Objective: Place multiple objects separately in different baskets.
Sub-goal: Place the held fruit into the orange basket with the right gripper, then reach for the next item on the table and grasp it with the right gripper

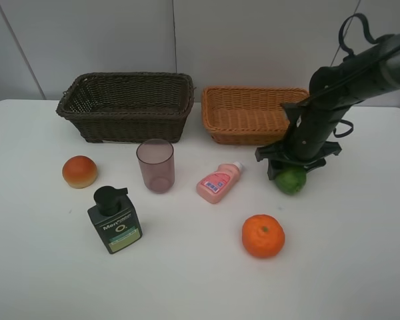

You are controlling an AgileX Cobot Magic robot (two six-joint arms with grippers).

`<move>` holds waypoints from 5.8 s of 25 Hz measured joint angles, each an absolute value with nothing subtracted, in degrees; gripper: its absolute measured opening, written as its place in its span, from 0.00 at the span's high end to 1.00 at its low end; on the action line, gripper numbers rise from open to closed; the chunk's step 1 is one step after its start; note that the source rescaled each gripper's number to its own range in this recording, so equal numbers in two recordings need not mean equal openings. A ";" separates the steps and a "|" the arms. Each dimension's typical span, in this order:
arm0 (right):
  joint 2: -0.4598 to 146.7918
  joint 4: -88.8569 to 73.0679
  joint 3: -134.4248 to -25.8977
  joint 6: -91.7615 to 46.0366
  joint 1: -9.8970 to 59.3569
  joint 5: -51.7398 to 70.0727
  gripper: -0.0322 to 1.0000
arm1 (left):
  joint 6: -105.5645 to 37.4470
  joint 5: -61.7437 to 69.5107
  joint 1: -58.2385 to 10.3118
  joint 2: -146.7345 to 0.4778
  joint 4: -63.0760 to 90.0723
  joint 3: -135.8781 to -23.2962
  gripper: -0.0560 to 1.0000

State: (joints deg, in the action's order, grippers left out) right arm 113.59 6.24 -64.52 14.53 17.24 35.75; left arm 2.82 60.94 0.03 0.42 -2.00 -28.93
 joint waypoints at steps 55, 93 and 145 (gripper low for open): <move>126.97 10.77 -101.37 15.26 16.46 37.22 0.75 | 2.82 60.83 0.03 0.42 -2.00 -28.93 0.00; 105.05 3.14 -75.30 10.24 21.05 55.74 0.03 | 2.82 60.80 0.03 0.42 -2.00 -28.86 0.00; 104.60 0.00 -47.44 52.02 37.89 34.62 0.03 | 2.82 60.80 0.03 0.42 -2.00 -28.86 0.00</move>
State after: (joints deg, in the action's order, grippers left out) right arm 104.60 0.00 -47.44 52.02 37.89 34.62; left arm 2.82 60.80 0.03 0.42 -2.00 -28.86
